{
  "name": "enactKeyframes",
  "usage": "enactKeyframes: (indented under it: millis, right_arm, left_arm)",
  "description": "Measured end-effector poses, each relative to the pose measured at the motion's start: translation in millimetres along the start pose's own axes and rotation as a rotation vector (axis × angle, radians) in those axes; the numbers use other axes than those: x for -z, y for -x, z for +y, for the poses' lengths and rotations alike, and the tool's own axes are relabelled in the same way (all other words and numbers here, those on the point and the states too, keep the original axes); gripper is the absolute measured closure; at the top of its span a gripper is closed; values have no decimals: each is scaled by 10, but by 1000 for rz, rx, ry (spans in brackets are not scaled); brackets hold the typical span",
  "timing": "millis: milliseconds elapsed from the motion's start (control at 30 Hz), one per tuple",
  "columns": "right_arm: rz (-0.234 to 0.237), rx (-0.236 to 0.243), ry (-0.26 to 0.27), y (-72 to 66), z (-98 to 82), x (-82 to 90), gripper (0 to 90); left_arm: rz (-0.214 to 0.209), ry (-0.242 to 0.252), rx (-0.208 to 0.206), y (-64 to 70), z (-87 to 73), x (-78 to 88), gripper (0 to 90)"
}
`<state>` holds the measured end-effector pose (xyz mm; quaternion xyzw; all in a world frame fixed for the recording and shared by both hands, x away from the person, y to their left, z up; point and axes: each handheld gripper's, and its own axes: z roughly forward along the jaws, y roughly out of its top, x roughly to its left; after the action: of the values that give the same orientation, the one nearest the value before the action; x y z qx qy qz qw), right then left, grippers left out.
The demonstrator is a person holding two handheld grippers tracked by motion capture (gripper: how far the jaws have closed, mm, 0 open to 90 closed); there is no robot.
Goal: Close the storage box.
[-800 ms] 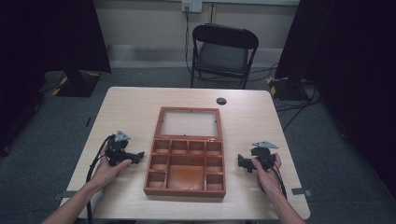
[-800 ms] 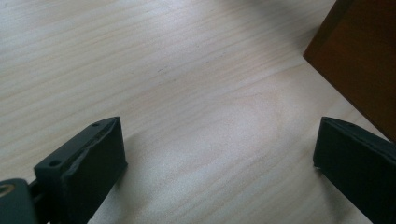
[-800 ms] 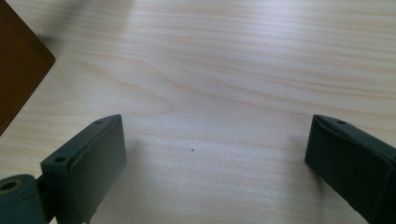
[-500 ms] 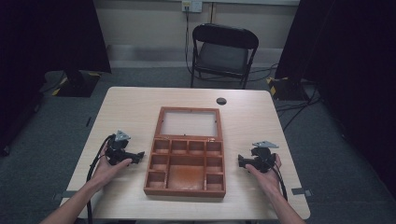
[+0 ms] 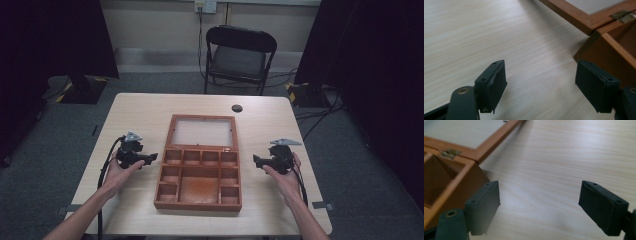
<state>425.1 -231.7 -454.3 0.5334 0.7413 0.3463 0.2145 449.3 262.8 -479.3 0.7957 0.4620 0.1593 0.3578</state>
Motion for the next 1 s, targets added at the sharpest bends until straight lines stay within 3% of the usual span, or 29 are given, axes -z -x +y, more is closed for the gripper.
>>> enactKeyframes:
  millis: [33, 100, 133, 167, 367, 533, 567, 667, 867, 1000]
  right_arm:
    - [11, -11, 2, 1, 37, 2, 168]
    - [30, -22, 16, 1, 128, -16, 170]
    - [30, -22, 16, 1, 128, -16, 170]
    - [32, -31, 25, -4, 155, -26, 175]
    - [81, -29, 17, -108, 401, -207, 176]
    - [139, -42, 21, -230, 590, -412, 188]
    - [170, -53, 10, -261, 633, -489, 190]
    - [185, -61, -9, -310, 651, -591, 202]
    - [207, -77, -74, -409, 610, -750, 199]
    - [216, -86, -92, -439, 586, -800, 199]
  left_arm:
    - [-15, -4, 13, -13, 34, -1, 242]
    - [11, 71, 60, -26, 86, 21, 258]
    - [11, 71, 60, -26, 86, 21, 253]
    - [-18, 26, 45, -56, 149, 18, 253]
    - [-50, 96, 96, -132, 415, 51, 233]
    - [-73, 94, 116, -98, 596, -21, 238]
    - [-86, 91, 116, -72, 620, -56, 237]
    - [-92, 100, 130, -36, 628, -110, 238]
    - [-110, 34, 152, 33, 620, -293, 237]
    - [-117, 30, 160, 63, 630, -326, 237]
